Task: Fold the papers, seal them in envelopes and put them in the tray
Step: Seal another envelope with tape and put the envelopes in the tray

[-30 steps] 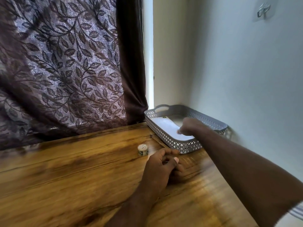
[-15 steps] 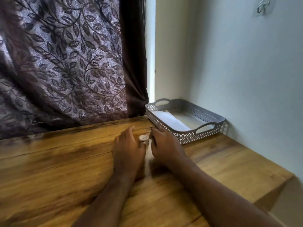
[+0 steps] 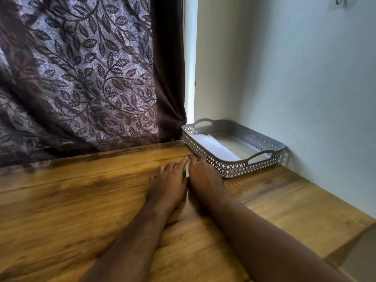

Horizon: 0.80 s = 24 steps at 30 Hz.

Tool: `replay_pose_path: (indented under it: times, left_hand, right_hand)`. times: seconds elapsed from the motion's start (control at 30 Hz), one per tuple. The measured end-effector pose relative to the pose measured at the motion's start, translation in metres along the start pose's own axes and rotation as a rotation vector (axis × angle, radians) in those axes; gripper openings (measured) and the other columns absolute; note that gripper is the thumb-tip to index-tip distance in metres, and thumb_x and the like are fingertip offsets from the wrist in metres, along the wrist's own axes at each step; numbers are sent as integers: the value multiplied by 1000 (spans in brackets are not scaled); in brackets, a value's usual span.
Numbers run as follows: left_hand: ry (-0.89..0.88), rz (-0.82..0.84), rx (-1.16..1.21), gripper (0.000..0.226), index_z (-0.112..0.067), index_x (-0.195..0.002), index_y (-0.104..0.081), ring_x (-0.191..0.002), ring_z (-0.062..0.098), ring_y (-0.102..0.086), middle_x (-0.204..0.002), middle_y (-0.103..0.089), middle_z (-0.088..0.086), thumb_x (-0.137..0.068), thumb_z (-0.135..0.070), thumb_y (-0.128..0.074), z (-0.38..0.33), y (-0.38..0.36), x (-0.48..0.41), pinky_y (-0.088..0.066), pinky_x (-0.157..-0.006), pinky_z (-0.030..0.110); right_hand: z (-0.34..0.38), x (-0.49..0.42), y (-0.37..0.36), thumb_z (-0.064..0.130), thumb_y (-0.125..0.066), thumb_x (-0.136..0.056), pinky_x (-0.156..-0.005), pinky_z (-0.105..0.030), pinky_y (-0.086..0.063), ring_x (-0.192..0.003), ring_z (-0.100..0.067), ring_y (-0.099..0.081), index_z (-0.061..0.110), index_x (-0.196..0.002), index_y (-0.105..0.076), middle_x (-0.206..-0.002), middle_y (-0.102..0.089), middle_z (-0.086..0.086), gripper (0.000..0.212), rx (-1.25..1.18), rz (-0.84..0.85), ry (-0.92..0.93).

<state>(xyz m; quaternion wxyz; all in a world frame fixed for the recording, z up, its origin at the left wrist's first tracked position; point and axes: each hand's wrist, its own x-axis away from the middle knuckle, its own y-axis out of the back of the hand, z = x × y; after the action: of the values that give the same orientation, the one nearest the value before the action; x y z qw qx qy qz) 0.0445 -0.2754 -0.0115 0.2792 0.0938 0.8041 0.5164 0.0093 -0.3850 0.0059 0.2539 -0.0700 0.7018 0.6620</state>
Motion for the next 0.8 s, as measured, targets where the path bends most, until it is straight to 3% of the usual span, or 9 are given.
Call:
replay_pose_path:
  times: [0.17,0.4,0.63,0.8]
  left_hand:
    - [3,-78,28,36,-41,-135,-44,-126,23,-45,-136,-54,-5,-99,-39,-48,1,-2,-2,-40,-99,44]
    - [102,-141,228,48,-23,-134,-52,-124,25,-51,-136,-58,1,-91,-31,-69,2,0,-8,-44,-102,40]
    - [160,-214,393,45,-12,-131,-61,-116,27,-57,-126,-63,9,-95,-39,-63,11,5,-11,-46,-100,41]
    - [78,-261,463,42,-14,-125,-64,-110,22,-60,-119,-66,6,-94,-41,-65,7,12,-9,-49,-98,41]
  right_hand:
    - [3,-5,1,9,-37,-103,-73,-40,-57,-100,-34,-71,3,-133,-54,-128,-57,-17,35,68,3,-66]
    - [2,-4,4,13,-45,-100,-72,-40,-56,-96,-32,-71,11,-119,-68,-123,-55,-14,30,95,38,-61]
    - [6,5,7,16,-37,-103,-74,-38,-55,-104,-29,-65,5,-120,-62,-118,-61,-14,33,101,-54,-23]
    - [-3,26,17,13,-47,-98,-72,-39,-52,-103,-33,-62,6,-120,-63,-117,-61,-15,27,120,-29,101]
